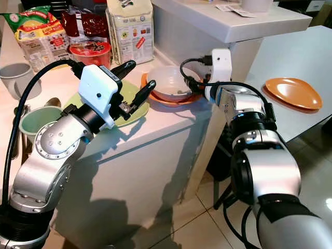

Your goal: Setting the table

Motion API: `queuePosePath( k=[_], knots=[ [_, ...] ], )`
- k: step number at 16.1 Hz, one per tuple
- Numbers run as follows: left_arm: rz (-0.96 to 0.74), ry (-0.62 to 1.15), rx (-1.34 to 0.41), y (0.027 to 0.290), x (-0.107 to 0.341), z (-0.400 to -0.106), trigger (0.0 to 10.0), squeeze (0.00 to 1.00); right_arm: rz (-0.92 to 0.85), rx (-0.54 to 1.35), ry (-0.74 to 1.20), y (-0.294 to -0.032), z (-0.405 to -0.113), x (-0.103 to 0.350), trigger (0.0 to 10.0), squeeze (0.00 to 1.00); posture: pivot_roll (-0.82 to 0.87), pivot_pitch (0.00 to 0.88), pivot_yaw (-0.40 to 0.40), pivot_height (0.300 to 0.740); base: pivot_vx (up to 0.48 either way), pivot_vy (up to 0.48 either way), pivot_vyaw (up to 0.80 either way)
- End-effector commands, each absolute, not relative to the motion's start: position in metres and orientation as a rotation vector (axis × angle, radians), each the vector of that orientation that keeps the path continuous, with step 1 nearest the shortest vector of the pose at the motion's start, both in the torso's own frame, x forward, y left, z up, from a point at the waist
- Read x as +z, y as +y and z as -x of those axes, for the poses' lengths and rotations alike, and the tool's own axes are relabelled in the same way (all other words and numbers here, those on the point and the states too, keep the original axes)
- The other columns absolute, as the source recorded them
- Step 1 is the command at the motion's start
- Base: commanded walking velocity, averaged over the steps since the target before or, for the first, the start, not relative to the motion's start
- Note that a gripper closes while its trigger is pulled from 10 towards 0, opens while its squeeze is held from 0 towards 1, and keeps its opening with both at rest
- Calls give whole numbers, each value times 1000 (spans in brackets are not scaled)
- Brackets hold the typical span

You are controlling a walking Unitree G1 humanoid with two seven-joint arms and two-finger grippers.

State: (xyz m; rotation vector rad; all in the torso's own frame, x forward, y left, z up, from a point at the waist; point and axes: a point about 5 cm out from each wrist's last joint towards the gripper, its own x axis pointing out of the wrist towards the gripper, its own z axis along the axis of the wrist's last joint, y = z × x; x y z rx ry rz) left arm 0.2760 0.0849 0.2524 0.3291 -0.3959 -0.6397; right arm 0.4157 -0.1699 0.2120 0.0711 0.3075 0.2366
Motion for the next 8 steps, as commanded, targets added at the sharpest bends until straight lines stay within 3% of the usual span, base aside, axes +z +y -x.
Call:
queuePosePath(
  k=[1, 3, 4, 5, 8],
  knots=[
    [-337, -386, -666, 83, 251, -273, 10000, 0, -87, 231, 283, -172, -418, 222, 10000, 1000, 13, 0, -44, 740, 0, 0, 0],
    [-341, -386, -669, 82, 251, -273, 10000, 0, -110, 246, 297, -170, -418, 221, 10000, 1000, 13, 0, -44, 740, 0, 0, 0],
    [-345, -386, -668, 82, 251, -273, 10000, 0, -131, 259, 300, -169, -418, 220, 10000, 545, 14, 0, -45, 740, 0, 0, 0],
    [-347, -386, -667, 82, 251, -272, 10000, 0, -156, 277, 299, -167, -418, 220, 10000, 0, 16, 0, -47, 740, 0, 0, 0],
    [-355, -387, -663, 84, 252, -272, 10000, 0, -179, 306, 290, -163, -419, 223, 10000, 0, 19, 0, -49, 740, 0, 0, 0]
  ],
)
